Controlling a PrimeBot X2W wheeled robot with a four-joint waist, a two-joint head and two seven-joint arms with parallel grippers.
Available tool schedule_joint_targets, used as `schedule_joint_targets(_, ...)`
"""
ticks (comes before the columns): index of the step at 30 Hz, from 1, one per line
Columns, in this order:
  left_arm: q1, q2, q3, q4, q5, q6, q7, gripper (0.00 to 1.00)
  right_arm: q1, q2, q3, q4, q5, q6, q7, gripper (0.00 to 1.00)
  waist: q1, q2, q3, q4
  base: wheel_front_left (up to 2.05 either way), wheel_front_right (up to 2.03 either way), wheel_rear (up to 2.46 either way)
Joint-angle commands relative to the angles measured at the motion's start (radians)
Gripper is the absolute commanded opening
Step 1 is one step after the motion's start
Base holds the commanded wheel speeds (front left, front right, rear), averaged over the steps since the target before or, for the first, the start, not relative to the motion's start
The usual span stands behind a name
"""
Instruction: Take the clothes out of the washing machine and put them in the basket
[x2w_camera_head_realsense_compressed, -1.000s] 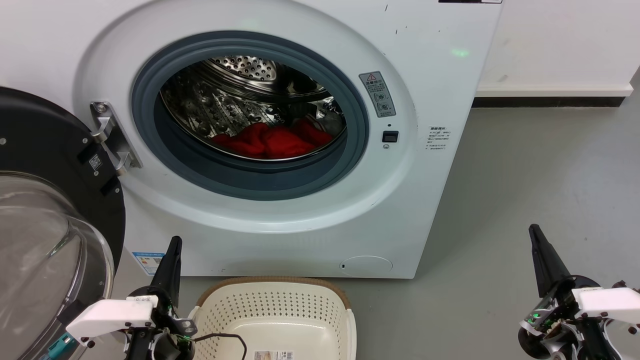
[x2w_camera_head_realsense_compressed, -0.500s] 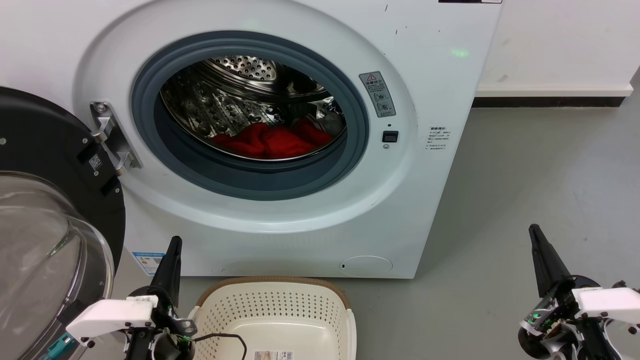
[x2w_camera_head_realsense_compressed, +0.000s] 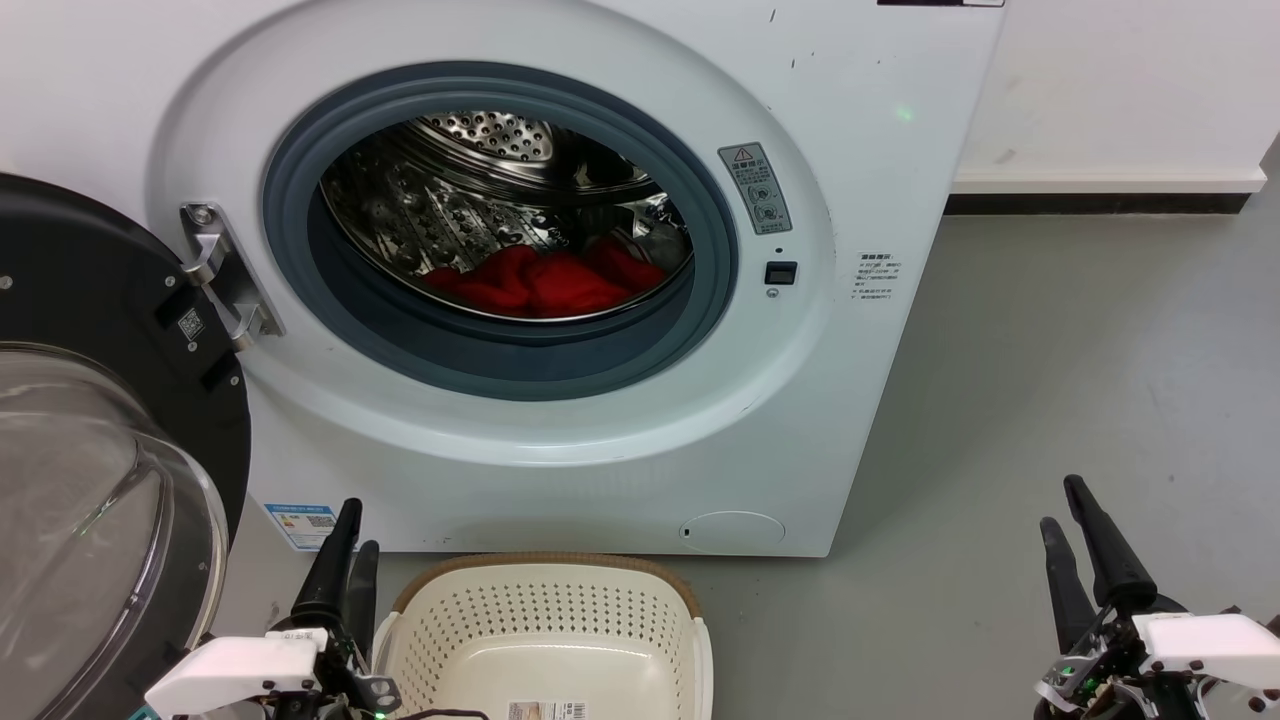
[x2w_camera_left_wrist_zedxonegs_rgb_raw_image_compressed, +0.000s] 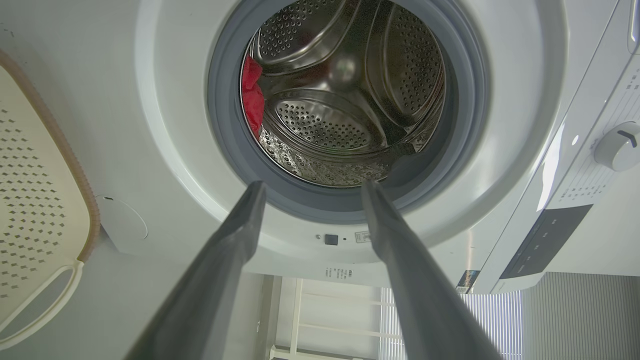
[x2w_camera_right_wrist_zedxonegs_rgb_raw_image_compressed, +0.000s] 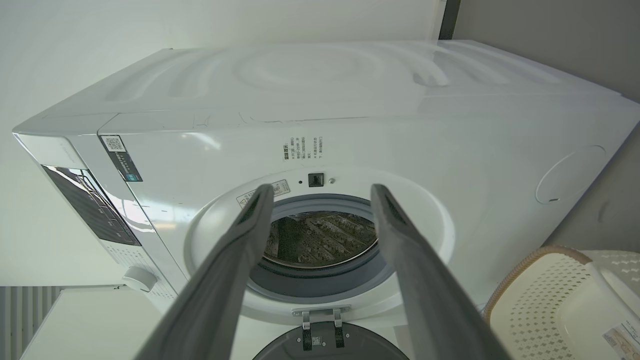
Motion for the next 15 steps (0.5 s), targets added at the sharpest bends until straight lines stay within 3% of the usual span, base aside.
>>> schedule_joint_targets(1,-0.012,0.002,-0.003,-0.032,0.010,0.000,-0.015,1.00,-0.015,-0.001,0.004,-0.024,-0.012,0.000,-0.015,1.00,0.0000,0.0000,0.000,0.000,0.00,0.00,0.00)
schedule_joint_targets(7,0.001,0.002,-0.007,-0.053,0.037,-0.001,-0.044,1.00,-0.007,-0.001,0.000,-0.037,-0.038,0.000,-0.044,1.00,0.0000,0.0000,0.001,-0.001,0.00,0.00,0.00)
schedule_joint_targets(15,0.005,0.002,0.040,-0.061,0.134,-0.001,-0.081,1.00,-0.004,-0.001,-0.031,-0.037,-0.182,0.000,-0.081,1.00,0.0000,0.0000,0.002,-0.001,0.00,0.00,0.00)
